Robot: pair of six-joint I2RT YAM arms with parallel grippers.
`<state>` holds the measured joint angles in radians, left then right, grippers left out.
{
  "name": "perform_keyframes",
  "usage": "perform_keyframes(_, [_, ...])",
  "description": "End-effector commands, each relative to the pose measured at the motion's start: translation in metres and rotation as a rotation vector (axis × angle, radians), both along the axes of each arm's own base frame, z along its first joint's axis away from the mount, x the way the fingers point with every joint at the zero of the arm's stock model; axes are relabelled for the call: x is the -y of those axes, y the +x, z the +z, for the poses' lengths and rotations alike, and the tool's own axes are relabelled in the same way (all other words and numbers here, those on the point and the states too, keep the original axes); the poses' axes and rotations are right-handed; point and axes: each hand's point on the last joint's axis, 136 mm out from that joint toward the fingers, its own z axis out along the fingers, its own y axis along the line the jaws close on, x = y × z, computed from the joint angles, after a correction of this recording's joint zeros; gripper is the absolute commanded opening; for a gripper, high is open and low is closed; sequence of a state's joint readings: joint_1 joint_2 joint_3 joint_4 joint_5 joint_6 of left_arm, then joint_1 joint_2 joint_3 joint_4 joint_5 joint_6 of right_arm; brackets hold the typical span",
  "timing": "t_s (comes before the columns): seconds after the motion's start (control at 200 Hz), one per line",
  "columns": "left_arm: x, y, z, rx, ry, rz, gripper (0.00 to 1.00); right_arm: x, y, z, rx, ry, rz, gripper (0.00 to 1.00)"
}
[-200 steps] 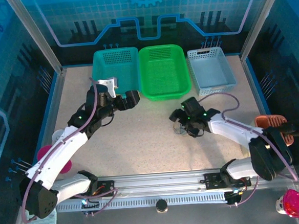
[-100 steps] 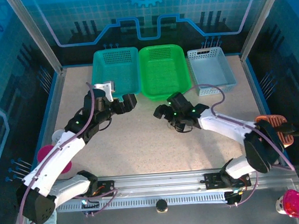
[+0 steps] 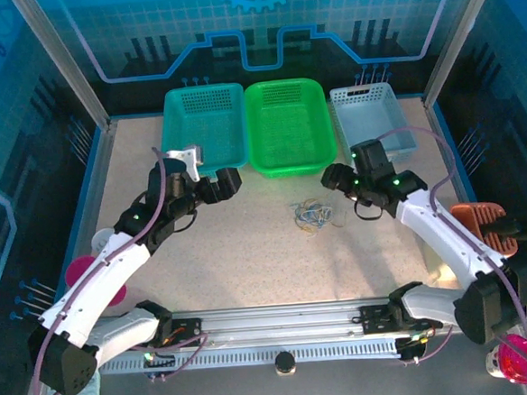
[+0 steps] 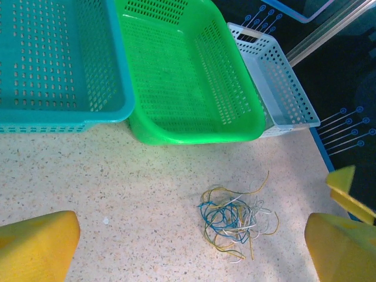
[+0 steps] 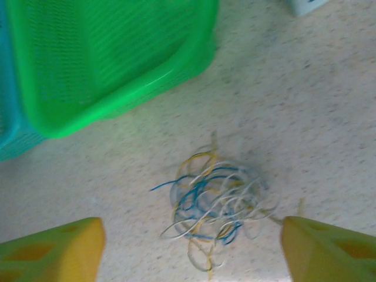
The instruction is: Untangle the cables
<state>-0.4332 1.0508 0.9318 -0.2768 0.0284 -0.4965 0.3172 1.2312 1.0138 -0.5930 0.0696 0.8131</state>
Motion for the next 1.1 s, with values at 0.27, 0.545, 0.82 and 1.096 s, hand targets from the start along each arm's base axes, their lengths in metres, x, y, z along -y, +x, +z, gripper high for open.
perform_keyframes(0.27, [0.02, 0.003, -0.013, -0.053, -0.022, -0.076, 0.99, -0.019, 0.058, -0.044, -0.053, -0.066, 0.231, 0.53])
perform_keyframes(0.545, [0.023, 0.005, -0.013, -0.065, -0.031, -0.077, 0.99, -0.02, 0.072, -0.07, -0.1, -0.069, 0.215, 0.54])
perform_keyframes(0.82, [0.022, 0.001, -0.014, -0.069, -0.03, -0.065, 0.99, -0.024, 0.07, -0.087, -0.126, -0.051, 0.225, 0.35])
perform_keyframes(1.096, [0.019, -0.006, -0.015, -0.055, -0.018, -0.06, 0.99, -0.032, 0.072, -0.079, -0.083, -0.057, 0.273, 0.0])
